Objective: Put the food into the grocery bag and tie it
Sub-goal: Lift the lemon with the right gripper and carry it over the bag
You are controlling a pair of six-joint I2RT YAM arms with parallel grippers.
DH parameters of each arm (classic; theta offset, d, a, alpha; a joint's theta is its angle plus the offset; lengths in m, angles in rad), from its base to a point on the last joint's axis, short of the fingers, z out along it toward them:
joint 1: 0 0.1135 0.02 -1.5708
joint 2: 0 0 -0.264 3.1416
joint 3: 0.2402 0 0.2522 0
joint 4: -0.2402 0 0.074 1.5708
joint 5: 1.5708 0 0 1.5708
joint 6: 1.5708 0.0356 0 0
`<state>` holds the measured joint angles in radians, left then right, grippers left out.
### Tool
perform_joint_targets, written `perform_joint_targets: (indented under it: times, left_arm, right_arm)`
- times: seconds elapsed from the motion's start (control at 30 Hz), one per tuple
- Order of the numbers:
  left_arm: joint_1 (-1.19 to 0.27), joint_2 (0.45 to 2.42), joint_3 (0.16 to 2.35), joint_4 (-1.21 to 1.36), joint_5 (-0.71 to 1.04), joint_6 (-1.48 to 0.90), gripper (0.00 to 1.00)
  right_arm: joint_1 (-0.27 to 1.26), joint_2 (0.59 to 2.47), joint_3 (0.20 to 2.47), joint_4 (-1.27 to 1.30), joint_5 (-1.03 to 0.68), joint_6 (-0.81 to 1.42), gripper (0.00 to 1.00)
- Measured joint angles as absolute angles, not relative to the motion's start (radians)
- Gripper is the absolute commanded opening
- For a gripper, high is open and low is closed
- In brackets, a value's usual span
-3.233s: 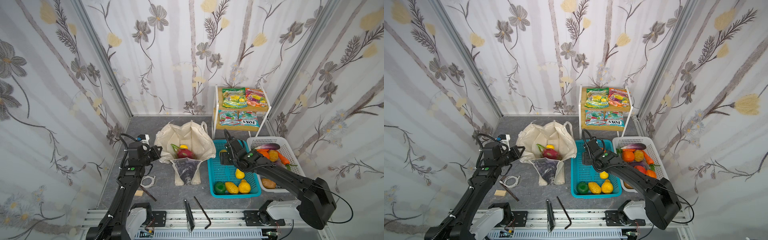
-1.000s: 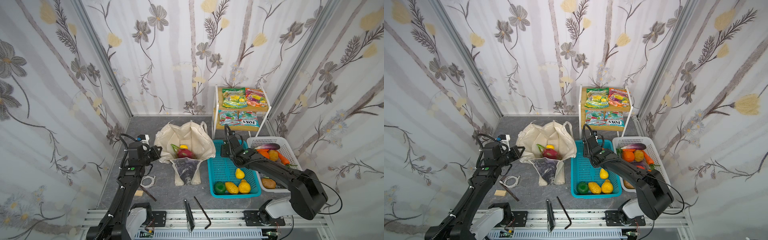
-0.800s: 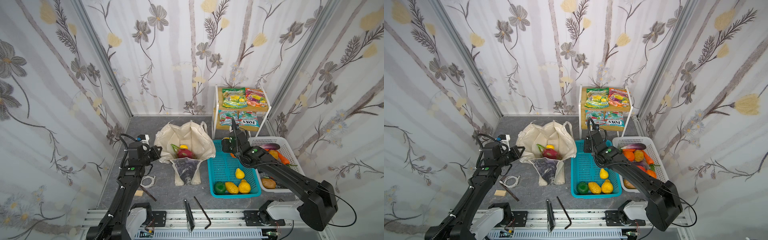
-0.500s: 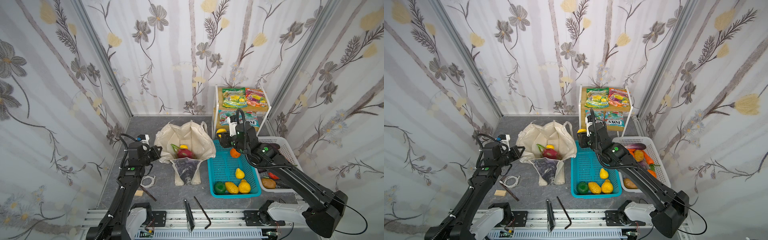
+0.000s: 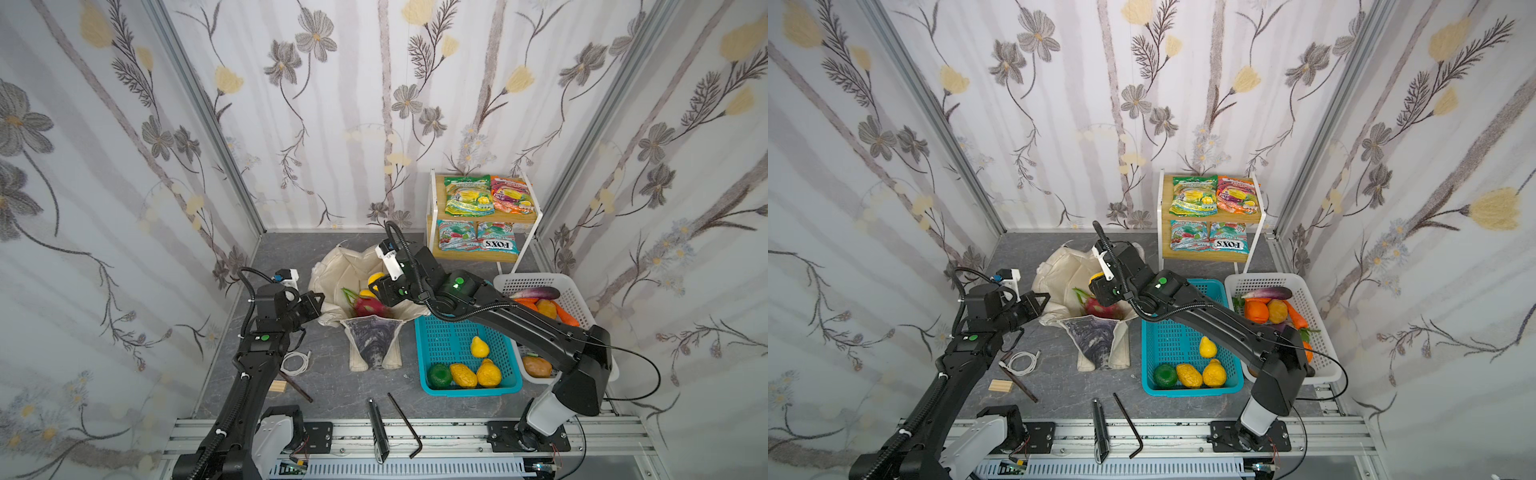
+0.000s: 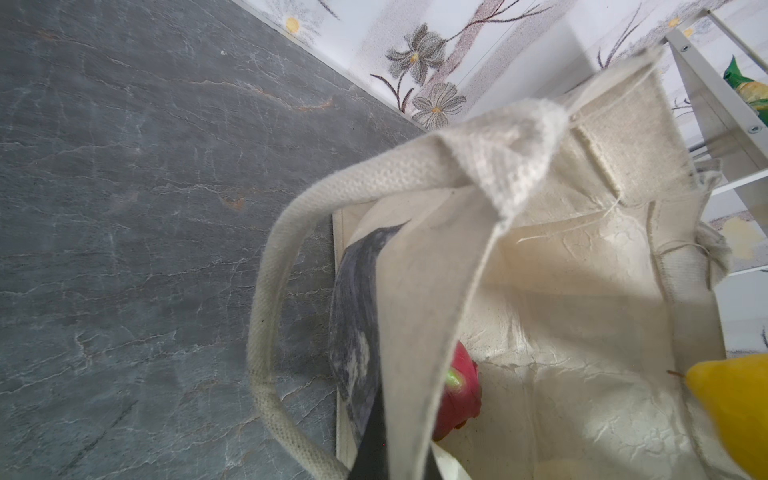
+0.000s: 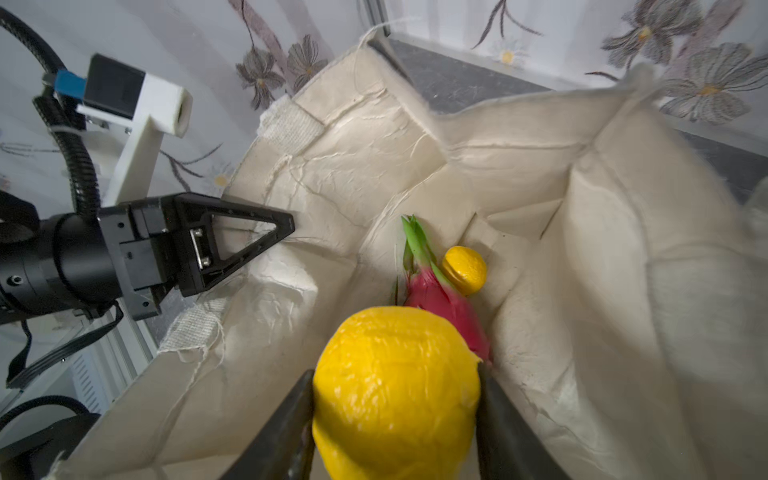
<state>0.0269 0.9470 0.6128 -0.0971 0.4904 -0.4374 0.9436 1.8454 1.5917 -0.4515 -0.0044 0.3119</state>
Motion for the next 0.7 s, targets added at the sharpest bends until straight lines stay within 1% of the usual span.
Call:
perform_joint_targets:
  times: [0.27,0.5,0.7]
  left_arm:
    - [0.024,0.950,0.613,-0.094,0.491,-0.437,0.00]
    - [0.023,0.950,0.613,-0.094,0.491,-0.437,0.00]
    - [0.023,0.950,0.613,-0.093,0.490,-0.437,0.00]
  right_arm:
    - [0.947,2.023,1.617,-0.453,-0.096,0.313,0.53]
    - [0.948,2.147,1.631,-0.452,-0.110,0.313,0.53]
    - [0.951,2.206,1.647,-0.388,-0.130,0.313,0.54]
